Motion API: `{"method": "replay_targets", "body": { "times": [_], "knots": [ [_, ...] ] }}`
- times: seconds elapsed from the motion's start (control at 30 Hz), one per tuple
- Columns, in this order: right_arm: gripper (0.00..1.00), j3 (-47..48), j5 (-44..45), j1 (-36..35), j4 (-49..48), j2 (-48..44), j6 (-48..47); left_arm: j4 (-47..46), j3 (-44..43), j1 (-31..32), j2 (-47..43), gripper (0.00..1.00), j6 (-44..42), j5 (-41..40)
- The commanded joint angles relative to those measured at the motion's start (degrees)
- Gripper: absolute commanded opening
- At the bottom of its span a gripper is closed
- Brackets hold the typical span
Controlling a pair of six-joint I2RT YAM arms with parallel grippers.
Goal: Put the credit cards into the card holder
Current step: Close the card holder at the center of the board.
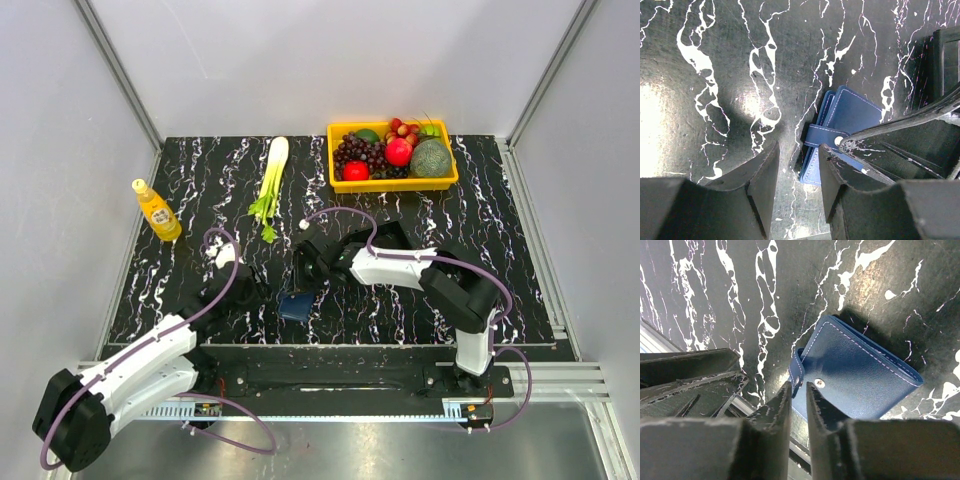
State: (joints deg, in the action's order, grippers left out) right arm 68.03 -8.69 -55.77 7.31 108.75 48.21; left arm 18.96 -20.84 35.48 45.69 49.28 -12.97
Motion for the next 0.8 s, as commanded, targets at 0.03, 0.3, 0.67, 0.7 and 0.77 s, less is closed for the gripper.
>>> {"method": "replay_targets", "body": {
  "times": [0.03, 0.3, 0.67, 0.7, 0.77],
  "knots": [
    [0.09, 1.5, 0.6, -0.5, -0.1, -0.3, -0.7, -3.1, 0.5, -0.5, 0.3, 0.41, -1.2, 1.3],
    [0.00, -0.4, 2.4, -0.6, -0.2, -1.8, -2.0, -4.0, 1.0, -0.5, 0.7, 0.41, -1.1, 1.9],
    [0.08, -2.1, 3.3, -0.5, -0.2, -1.1, -2.2, -4.9, 1.0, -0.5, 1.6, 0.41, -1.4, 2.7],
    [0.11, -2.1, 3.4, -0.5, -0.2, -1.1, -2.2, -4.9, 0.8, -0.5, 1.8, 0.41, -1.4, 2.7],
    [0.14, -2.1, 3.7, -0.5, -0.2, -1.2, -2.2, -5.0, 0.9, -0.5, 1.9, 0.41, -1.4, 2.9]
  ]
}}
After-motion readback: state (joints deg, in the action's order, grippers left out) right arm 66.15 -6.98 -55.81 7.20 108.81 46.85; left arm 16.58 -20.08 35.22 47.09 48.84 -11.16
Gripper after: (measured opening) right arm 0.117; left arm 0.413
